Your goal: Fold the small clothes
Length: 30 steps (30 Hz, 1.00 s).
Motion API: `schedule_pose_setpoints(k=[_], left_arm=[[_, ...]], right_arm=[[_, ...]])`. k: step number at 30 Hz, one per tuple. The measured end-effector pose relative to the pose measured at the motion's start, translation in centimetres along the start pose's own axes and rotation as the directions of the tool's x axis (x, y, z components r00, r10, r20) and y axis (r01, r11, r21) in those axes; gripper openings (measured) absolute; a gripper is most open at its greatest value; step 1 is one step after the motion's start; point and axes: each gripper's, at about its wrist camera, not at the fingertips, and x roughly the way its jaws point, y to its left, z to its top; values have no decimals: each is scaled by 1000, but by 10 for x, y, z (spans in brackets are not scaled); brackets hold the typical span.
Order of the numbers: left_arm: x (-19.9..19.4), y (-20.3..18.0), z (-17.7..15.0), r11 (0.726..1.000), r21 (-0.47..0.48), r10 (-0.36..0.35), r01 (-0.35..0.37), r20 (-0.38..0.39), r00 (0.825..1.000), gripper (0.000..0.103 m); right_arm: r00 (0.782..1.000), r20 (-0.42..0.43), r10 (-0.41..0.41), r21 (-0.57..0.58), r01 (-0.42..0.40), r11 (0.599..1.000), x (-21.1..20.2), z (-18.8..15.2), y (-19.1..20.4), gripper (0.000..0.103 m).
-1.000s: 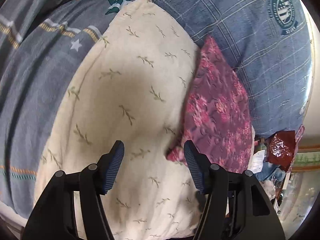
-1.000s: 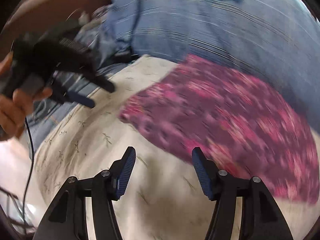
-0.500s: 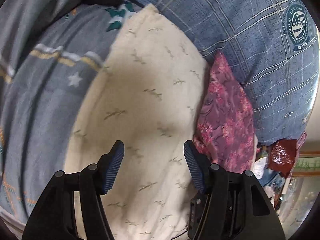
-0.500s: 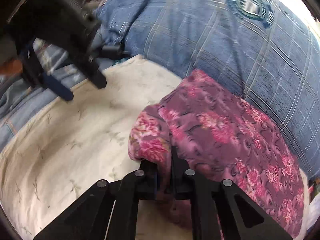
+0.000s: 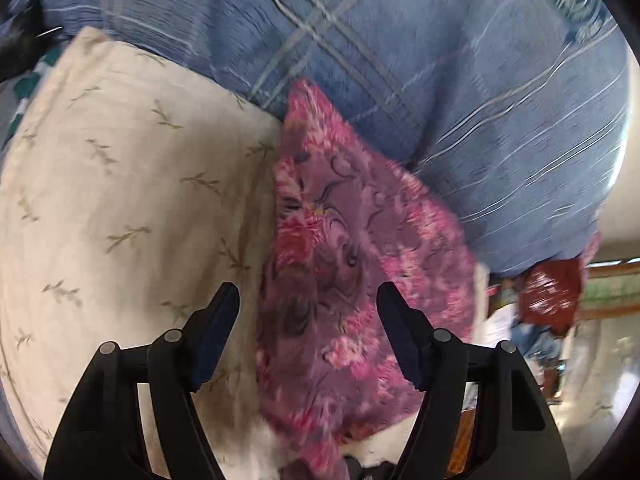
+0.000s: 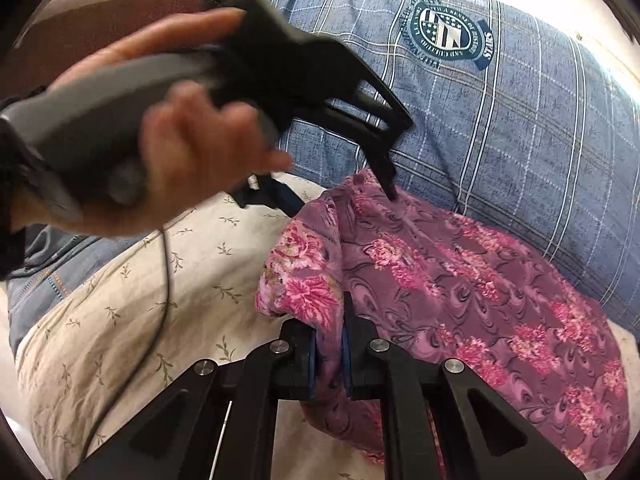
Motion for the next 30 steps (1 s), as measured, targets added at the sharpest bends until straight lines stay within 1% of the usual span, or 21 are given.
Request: schedule_pose_setpoints(k=[1, 2, 3, 4, 6, 8, 10, 13, 17, 19, 21, 23, 25, 27, 28, 29, 30], left_arm=[[6, -3, 0, 1000, 8, 6, -6, -9, 1000, 68], [9, -7, -1, 1000, 25, 12, -12, -3, 1000, 61], [11, -11, -2, 999, 49, 16, -16, 2, 1000, 31], [13, -15, -3, 996, 79, 34, -34, 0, 999, 13], [11, -21, -7, 992, 104, 63, -65, 27, 998, 12], [5, -27, -11, 989, 120, 76, -82, 56, 996, 11], [0, -37, -14, 989, 124, 75, -84, 74, 994, 11], [-13, -57, -22, 987, 145, 56, -69, 94, 994, 11], [-26, -103, -36, 977, 209, 21, -44, 114, 993, 11], [-24, -129, -44, 966, 253, 16, -46, 119, 993, 11], [-14, -158, -53, 955, 294, 13, -46, 113, 993, 11], [4, -184, -61, 944, 327, 17, -48, 98, 995, 11], [26, -204, -67, 935, 350, 35, -62, 82, 996, 11], [55, -219, -71, 931, 353, 74, -94, 70, 995, 11], [74, -225, -72, 928, 351, 107, -121, 61, 992, 12], [84, -226, -71, 928, 347, 127, -137, 53, 991, 12], [99, -226, -70, 929, 333, 158, -163, 40, 987, 14]], right_arm=[[1000, 0, 9, 7, -9, 1000, 0, -1, -1, 9], [1000, 1, 17, 16, -17, 1000, -1, -2, -2, 9], [1000, 1, 21, 21, -21, 1000, -1, -3, -3, 9], [1000, -1, 27, 21, -27, 999, -2, -3, -5, 9], [999, 1, 39, 39, -39, 998, -3, -5, -10, 9], [999, 3, 51, 59, -51, 997, -5, -5, -15, 9], [998, 9, 64, 89, -65, 994, -10, -5, -22, 9], [995, 32, 89, 151, -93, 984, -27, -4, -36, 9], [993, 69, 92, 213, -105, 972, -60, -8, -59, 9], [993, 76, 91, 257, -108, 960, -75, -14, -76, 9], [993, 77, 87, 319, -108, 942, -88, -24, -99, 9], [994, 75, 84, 402, -108, 909, -97, -38, -129, 9], [994, 73, 78, 485, -104, 868, -101, -56, -157, 9], [994, 66, 85, 561, -107, 821, -99, -75, -182, 9], [992, 66, 104, 603, -123, 788, -94, -85, -194, 10], [990, 66, 125, 643, -138, 754, -89, -96, -206, 10], [987, 68, 144, 670, -152, 727, -83, -107, -213, 15]])
